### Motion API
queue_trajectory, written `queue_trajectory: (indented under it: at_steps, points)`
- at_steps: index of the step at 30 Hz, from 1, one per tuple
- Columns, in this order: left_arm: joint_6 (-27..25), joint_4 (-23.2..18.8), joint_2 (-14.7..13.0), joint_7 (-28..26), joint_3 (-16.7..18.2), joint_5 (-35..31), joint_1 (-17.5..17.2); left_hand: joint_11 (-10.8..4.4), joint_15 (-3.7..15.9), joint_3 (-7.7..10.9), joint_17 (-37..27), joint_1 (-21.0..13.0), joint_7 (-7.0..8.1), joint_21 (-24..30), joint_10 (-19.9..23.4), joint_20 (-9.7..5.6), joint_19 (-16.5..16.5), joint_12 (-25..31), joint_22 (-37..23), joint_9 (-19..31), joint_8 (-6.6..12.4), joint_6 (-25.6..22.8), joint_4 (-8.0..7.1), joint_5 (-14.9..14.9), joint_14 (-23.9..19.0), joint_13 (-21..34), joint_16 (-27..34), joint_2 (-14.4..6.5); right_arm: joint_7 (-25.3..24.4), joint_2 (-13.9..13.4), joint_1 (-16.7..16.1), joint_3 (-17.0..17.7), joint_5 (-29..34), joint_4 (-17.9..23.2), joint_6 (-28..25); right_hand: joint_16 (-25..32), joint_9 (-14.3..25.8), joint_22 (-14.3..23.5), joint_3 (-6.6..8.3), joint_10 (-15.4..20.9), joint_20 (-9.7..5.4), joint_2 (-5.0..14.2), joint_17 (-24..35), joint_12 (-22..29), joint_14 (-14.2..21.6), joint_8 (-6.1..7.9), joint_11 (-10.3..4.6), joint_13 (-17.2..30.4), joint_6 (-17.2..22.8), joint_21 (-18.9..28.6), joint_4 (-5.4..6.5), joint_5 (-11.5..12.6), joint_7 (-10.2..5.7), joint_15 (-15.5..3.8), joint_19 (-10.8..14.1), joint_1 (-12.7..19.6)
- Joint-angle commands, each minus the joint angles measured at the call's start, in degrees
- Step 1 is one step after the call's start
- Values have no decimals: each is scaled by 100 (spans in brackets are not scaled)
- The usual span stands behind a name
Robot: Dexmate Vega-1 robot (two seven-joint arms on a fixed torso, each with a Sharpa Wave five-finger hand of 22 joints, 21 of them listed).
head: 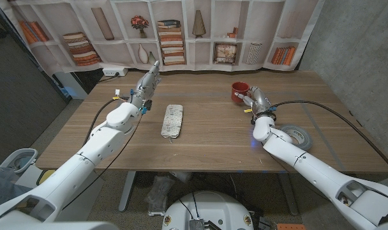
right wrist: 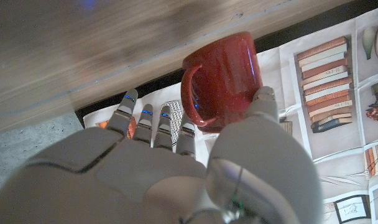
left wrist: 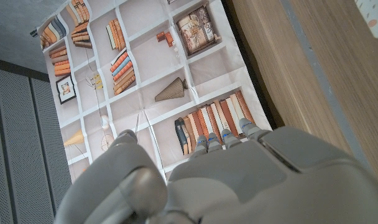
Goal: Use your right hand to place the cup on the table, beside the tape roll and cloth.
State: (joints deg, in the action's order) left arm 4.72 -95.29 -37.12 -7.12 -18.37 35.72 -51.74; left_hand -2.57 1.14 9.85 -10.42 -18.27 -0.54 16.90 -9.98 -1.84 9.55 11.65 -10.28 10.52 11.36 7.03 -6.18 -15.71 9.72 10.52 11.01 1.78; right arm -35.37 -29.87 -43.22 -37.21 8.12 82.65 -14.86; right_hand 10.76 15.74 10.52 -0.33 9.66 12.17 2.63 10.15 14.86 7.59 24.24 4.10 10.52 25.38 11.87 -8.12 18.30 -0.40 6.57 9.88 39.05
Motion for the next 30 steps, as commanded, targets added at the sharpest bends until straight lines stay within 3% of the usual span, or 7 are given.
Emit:
queue_trajectory:
  at_steps: [1, 30]
  points:
    - [-54, 17, 26, 13, -59, -38, 91, 33, -15, -34, -13, -6, -13, -11, -5, -10, 520, -3, -7, 31, 17, -18, 4, -49, 199, 21, -13, -47, 67, -112, -106, 84, -14, 216, 26, 1, 240, 30, 46, 49, 26, 342, 7, 0, 53, 54, 17, 30, 522, 24, -7, -26, -502, 17, 41, 327]
    - [-110, -157, -4, -141, -29, -80, 0, 38, -12, -53, -12, -14, -20, -47, -2, -25, 504, -3, -8, 31, 21, -45, 9, -48, 191, 20, -11, -62, 79, -359, -419, 397, -84, 618, 333, 0, 323, 33, 77, 123, 27, 375, 8, -9, 101, 78, 12, 29, 584, 12, 12, -151, -494, -18, 53, 380]
